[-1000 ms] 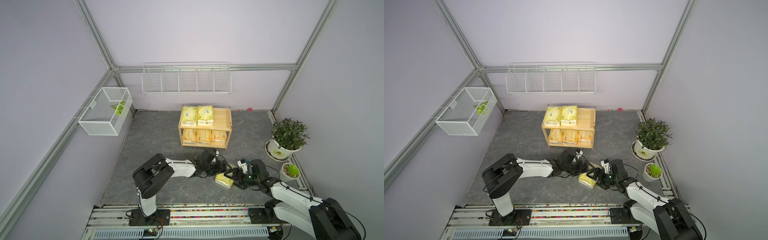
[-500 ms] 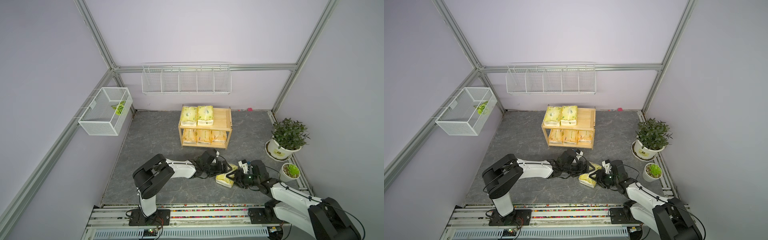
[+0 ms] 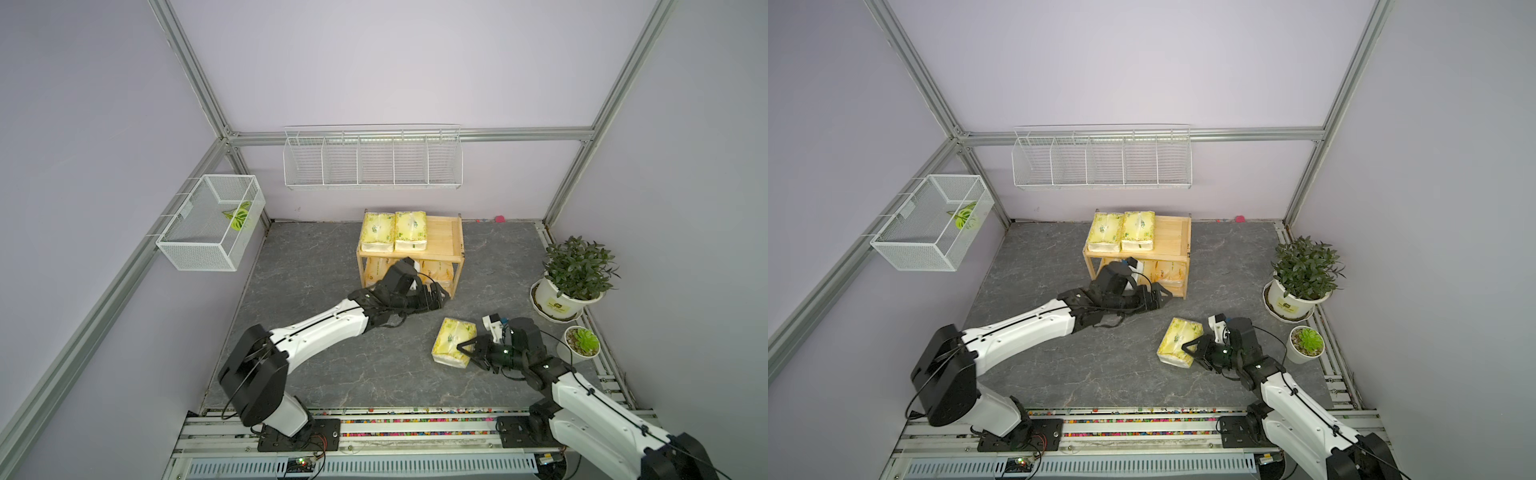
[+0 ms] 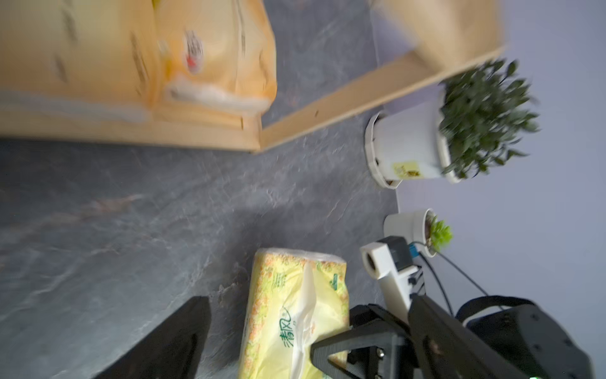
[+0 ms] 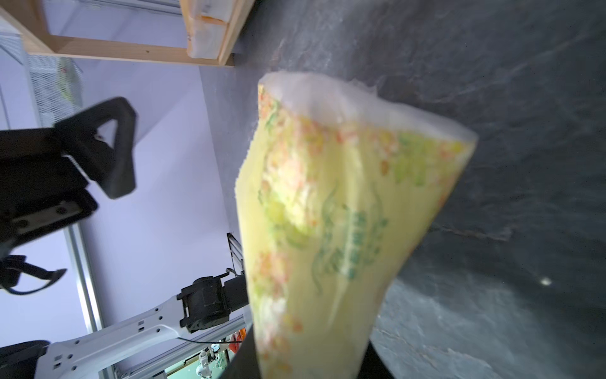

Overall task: Place the tissue boxes on the shelf by color
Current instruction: Pick up the box of tissues from the center of the board.

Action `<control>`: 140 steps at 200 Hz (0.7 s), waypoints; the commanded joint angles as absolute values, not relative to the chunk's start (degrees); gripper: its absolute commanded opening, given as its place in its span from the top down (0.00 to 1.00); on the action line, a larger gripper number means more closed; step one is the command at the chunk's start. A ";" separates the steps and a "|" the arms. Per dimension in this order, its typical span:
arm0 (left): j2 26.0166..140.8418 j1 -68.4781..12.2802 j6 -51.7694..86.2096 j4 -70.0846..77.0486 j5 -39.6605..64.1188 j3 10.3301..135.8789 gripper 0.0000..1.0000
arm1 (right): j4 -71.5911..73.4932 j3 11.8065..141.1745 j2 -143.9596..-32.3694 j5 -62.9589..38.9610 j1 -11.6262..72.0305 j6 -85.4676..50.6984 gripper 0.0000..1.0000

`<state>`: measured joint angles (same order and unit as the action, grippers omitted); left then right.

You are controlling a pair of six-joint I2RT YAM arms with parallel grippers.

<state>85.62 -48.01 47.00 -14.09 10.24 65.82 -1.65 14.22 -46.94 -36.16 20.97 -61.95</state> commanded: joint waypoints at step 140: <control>76.80 -18.56 26.25 -40.50 7.13 87.96 0.00 | -30.42 78.15 -76.03 -50.40 5.97 -44.82 0.76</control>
